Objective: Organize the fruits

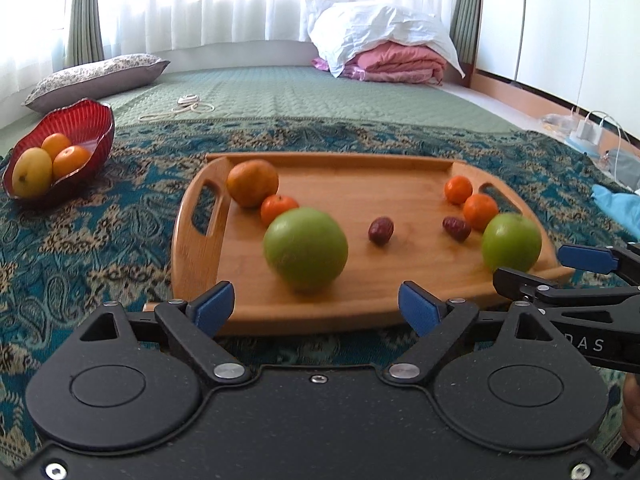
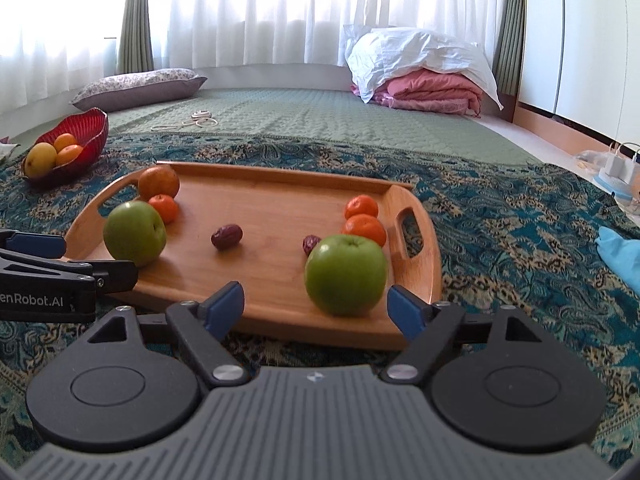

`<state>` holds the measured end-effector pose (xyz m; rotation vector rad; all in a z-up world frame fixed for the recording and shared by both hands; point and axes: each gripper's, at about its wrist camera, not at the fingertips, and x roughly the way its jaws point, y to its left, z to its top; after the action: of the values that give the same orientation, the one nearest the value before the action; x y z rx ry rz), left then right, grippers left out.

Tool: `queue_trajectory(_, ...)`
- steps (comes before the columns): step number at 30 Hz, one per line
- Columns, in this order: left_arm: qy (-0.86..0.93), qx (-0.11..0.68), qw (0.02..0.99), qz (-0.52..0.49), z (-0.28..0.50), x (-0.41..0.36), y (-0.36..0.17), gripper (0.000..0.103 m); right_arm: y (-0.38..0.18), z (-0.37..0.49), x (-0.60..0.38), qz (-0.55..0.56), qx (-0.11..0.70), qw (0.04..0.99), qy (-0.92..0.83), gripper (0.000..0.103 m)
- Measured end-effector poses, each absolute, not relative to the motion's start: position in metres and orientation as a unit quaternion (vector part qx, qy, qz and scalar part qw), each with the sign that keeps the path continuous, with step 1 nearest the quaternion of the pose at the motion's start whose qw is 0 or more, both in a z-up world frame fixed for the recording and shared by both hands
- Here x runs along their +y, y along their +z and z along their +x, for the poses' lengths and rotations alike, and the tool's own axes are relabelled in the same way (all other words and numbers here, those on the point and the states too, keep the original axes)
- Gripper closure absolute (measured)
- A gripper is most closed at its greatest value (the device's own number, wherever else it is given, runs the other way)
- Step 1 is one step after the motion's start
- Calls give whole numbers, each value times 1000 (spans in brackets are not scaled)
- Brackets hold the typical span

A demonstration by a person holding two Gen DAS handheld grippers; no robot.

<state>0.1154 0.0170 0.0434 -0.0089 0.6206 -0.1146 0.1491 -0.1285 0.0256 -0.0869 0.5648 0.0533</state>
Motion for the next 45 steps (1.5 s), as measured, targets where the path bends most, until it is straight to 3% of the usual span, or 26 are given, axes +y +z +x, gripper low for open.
queue_trajectory(19,-23,334,942,6,115,23,9,11,-13,152,-129,-42,322,946,6,14)
queue_trajectory(30,-8,334,942,10,118,19,0,0,-22,153,-128,-41,323,945,13,6)
queue_trajectory(45,-8,329,944,-1,117,22,-4,0,-25,154,-129,-36,322,946,12,3)
